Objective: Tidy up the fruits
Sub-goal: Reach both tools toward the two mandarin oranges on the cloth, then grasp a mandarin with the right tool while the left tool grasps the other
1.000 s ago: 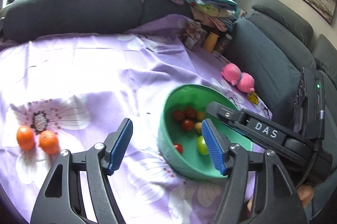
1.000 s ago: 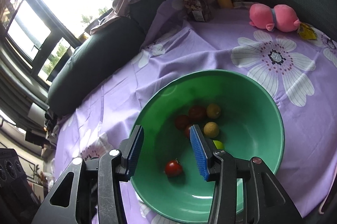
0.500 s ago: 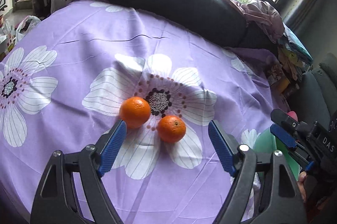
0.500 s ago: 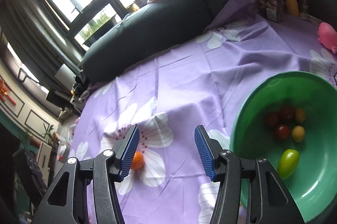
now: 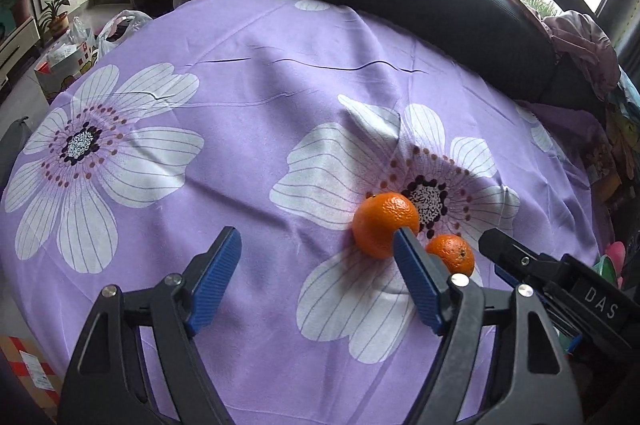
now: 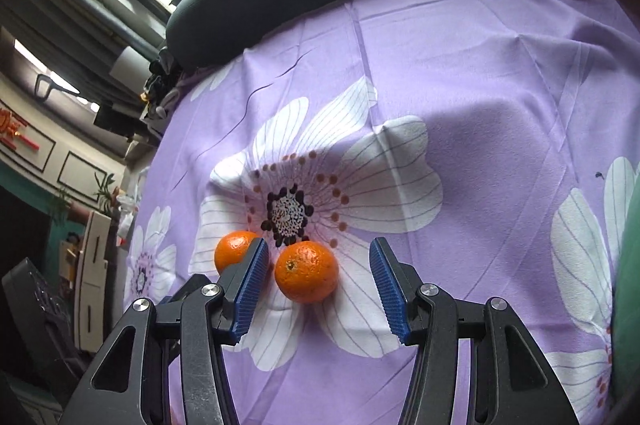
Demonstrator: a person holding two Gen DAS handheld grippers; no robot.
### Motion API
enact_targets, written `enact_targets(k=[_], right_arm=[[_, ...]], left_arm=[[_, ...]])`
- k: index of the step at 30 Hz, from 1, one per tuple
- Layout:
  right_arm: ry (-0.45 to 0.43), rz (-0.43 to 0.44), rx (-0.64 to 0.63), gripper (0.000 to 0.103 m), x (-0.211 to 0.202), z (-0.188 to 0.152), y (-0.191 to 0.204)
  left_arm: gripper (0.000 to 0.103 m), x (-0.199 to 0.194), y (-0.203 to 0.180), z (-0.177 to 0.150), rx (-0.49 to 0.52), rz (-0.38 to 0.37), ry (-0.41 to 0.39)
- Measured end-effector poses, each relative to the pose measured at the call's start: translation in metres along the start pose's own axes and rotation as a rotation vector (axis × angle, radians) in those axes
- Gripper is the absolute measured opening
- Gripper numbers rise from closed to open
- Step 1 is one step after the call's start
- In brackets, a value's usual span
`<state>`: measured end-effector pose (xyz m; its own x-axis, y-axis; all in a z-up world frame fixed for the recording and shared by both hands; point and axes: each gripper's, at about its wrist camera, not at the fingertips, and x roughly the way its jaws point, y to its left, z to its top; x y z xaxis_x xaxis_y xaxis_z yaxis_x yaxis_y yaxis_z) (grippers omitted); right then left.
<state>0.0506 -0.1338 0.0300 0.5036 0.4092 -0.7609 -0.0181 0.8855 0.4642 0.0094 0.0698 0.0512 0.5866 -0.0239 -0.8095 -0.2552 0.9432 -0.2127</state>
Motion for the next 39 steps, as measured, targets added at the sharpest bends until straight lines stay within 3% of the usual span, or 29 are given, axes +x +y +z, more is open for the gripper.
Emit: enact_targets(k=[11,13,18,22,27,30,39], right_arm=[[0.086,-0.017,-0.006,0.055,0.027,-0.005,0.004],[0.087,0.003,-0.012,0.046,0.028,-0.005,0.005],[0.061,-0.059,0.004,0.044,0.017,-0.006,0.002],[0.071,-0.027,0.084,0.044,0.003,-0.004,-0.017],[0.131,-0.085,0.107,0.044,-0.001,-0.005,-0.035],[0.138,-0.061,0.130,0.044,-0.003,-0.006,-0.041],[0.087,-0.059,0.115,0.044,-0.011,-0.001,-0.043]], left_arm=[[0.070,0.003,-0.002,0.000,0.010,-0.013,0.023],[0.070,0.002,-0.002,-0.001,0.009,-0.020,0.026],[0.070,0.000,-0.008,-0.002,0.027,-0.043,0.030],[0.070,-0.001,-0.018,-0.006,0.076,-0.074,0.034],[0.070,-0.003,-0.039,-0.015,0.165,-0.145,0.054],[0.070,-0.003,-0.052,-0.021,0.217,-0.199,0.064],[0.070,0.011,-0.076,-0.036,0.273,-0.349,0.165]])
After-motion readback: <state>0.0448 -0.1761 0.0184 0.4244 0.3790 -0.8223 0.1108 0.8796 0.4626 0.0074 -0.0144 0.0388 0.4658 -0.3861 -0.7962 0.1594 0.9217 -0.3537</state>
